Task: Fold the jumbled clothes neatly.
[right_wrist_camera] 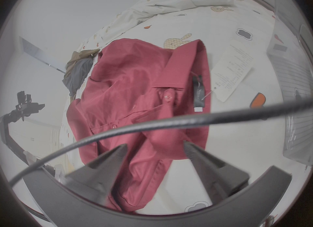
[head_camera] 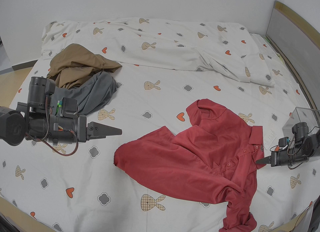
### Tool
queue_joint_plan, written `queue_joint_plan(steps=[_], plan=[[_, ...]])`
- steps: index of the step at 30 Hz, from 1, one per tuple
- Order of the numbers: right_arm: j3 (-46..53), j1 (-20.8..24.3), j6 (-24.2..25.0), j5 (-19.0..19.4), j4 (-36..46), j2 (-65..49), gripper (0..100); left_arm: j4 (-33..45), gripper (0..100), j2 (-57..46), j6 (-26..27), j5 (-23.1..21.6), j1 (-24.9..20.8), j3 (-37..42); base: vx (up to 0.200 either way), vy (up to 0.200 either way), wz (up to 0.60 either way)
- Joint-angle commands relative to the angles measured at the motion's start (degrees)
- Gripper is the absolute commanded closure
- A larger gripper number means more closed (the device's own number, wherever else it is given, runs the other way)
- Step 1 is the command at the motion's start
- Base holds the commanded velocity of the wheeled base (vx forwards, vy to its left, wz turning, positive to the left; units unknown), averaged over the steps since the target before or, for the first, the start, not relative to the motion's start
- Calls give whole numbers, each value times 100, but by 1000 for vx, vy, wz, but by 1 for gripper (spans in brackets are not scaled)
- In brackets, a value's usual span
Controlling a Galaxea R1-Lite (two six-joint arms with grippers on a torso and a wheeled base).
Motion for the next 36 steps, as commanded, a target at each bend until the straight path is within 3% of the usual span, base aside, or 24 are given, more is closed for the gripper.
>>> queue_joint_plan(steps=[1,9,14,18,25,26,36], plan=[[-59,-264,-9,1,12,105,100,-1,0,-5,-4,-1,4,1,0,0,0],[-41,-668,0,229,39,61,100,-1,0,-5,-4,-1,4,10,0,0,0],[12,-1090,18,801,74,-246,100,-1,0,-5,-4,-1,4,1,0,0,0],[12,-1020,35,748,74,-202,100,-1,0,-5,-4,-1,4,10,0,0,0],[-111,-492,106,493,30,211,100,-1,0,4,-4,-1,4,10,0,0,0],[-155,-466,106,493,39,255,0,-1,0,4,-4,-1,4,10,0,0,0],[-366,-334,44,546,-5,562,0,-1,0,13,-4,-1,4,10,0,0,0]])
